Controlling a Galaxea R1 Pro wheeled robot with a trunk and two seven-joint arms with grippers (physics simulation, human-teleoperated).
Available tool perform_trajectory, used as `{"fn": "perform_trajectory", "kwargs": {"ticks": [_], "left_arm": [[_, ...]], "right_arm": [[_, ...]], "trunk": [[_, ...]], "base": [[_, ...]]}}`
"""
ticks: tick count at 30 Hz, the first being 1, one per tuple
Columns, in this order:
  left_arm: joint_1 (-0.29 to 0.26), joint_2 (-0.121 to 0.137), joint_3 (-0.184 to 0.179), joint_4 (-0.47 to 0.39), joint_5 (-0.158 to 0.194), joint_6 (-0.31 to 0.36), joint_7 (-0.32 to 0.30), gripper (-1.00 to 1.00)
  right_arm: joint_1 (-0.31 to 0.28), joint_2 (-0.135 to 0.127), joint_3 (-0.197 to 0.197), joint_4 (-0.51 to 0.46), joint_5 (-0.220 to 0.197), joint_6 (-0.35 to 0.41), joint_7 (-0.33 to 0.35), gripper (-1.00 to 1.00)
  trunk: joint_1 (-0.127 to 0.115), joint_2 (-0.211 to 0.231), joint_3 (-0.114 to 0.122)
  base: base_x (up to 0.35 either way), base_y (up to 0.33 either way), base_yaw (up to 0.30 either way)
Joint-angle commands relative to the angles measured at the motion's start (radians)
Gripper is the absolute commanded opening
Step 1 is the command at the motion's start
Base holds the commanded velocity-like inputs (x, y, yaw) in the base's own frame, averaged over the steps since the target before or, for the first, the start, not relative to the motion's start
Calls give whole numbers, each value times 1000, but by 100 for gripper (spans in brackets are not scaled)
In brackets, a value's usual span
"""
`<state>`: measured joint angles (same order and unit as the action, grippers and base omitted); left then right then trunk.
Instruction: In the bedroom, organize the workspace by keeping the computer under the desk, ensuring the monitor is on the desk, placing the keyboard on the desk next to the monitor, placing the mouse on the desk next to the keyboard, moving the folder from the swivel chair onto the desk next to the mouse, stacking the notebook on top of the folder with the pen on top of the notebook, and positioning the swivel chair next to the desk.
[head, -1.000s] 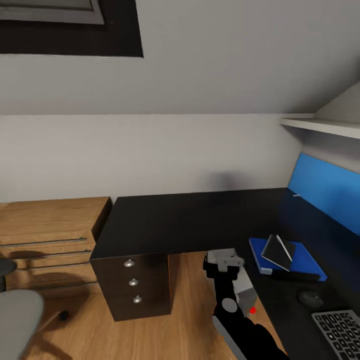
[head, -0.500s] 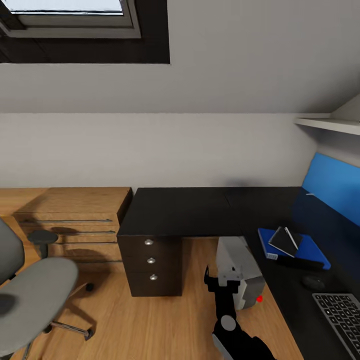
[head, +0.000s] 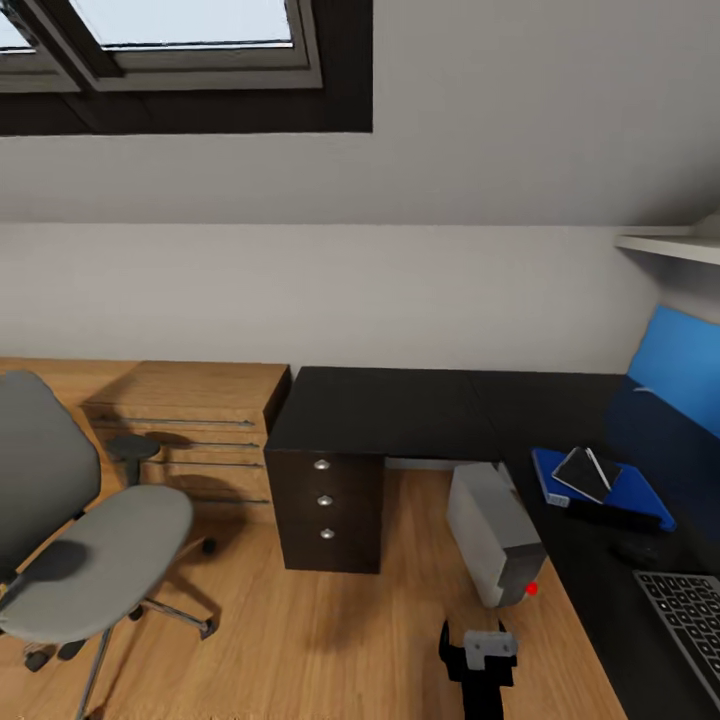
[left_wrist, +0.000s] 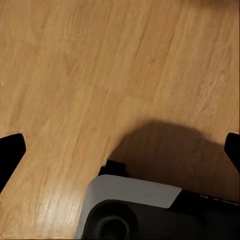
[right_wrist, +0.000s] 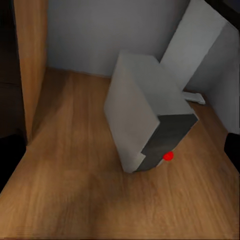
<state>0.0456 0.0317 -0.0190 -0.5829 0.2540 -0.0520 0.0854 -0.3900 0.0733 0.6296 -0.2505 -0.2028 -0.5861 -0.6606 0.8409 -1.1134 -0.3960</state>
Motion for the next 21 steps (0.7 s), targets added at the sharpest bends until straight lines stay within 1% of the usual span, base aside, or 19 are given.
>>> {"fn": "perform_trajectory", "kwargs": {"ticks": [1,2,4,5,6,7,8,10,12,15,16,17,21], "left_arm": [[0,4,-1,23,7,-14,4,100],[0,6,-1,35,7,-23,4,100],[0,9,0,112,8,-89,2,100],[0,10,0,128,8,-105,2,100],[0,10,0,153,8,-138,1,100],[0,10,0,175,7,-177,0,100],[0,10,1,180,7,-186,0,100],[1,10,0,192,8,-209,0,100],[1,11,0,197,9,-219,0,100],[1,10,1,199,10,-228,0,100],[1,10,1,199,10,-239,0,100],[1,8,1,199,10,-258,0,100],[1,6,1,199,10,-262,1,100]], "right_arm": [[-1,0,8,24,-9,-22,-3,100],[-1,0,8,34,-10,-31,-3,100],[-1,0,5,78,-37,-58,5,100],[-1,0,5,86,-45,-61,11,100],[-1,0,5,114,-69,-65,48,100],[-1,-1,4,129,-82,-67,83,100],[-1,-1,4,134,-88,-68,102,100],[-1,0,4,149,-107,-69,171,100],[-1,0,4,155,-117,-71,205,100],[-1,-1,2,158,-122,-75,220,100],[-1,-2,-4,159,-128,-76,223,100],[-1,-2,-29,158,-182,-80,227,100],[-1,-2,-35,160,-205,-79,231,100]], "trunk": [[0,-1,-1],[0,-1,-2],[0,-1,-2],[0,-1,-3],[0,-1,-3],[0,-1,-3],[0,-1,-3],[0,-1,-3],[0,-1,-3],[0,-1,-3],[0,-1,-3],[0,-1,-3],[0,-1,-3]], "base": [[-7,0,264],[-5,0,265],[-2,0,268],[-1,0,271],[-1,0,274],[0,0,276],[0,0,276],[0,0,279],[0,0,281],[0,0,282],[0,0,283],[0,0,284],[0,0,284]]}}
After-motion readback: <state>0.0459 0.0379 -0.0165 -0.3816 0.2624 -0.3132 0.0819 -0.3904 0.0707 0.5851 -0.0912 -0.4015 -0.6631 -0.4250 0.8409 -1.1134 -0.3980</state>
